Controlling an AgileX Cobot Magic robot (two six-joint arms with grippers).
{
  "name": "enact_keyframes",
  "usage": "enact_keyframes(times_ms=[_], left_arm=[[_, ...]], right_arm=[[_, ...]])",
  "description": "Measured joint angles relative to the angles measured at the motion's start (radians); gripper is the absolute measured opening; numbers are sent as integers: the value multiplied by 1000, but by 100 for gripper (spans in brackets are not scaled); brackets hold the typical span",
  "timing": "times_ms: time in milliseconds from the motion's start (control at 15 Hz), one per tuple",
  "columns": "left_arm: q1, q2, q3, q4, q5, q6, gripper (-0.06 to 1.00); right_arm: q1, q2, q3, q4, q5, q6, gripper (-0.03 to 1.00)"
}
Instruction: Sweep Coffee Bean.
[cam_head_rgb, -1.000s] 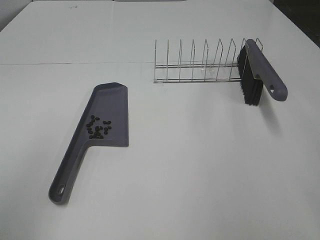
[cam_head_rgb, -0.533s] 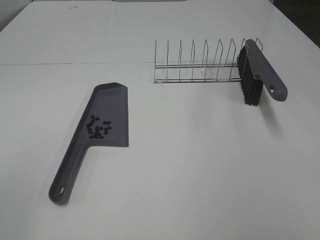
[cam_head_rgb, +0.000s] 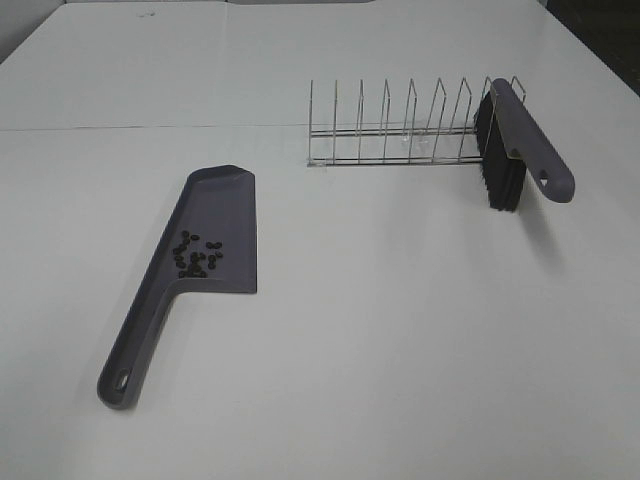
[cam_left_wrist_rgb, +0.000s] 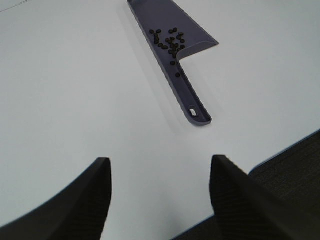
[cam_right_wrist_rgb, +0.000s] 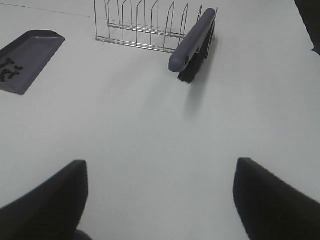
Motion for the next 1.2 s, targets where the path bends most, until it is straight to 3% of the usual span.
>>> enact_keyframes(times_ms=[467, 867, 1200], left_arm=[[0, -1, 0, 0, 0, 0, 54], [0, -1, 0, -60, 0, 60, 54], [0, -1, 0, -64, 0, 67, 54]], right_arm=[[0, 0, 0, 7, -1, -5, 67], [0, 0, 0, 40, -1, -56, 67], [0, 0, 0, 42, 0, -56, 67]])
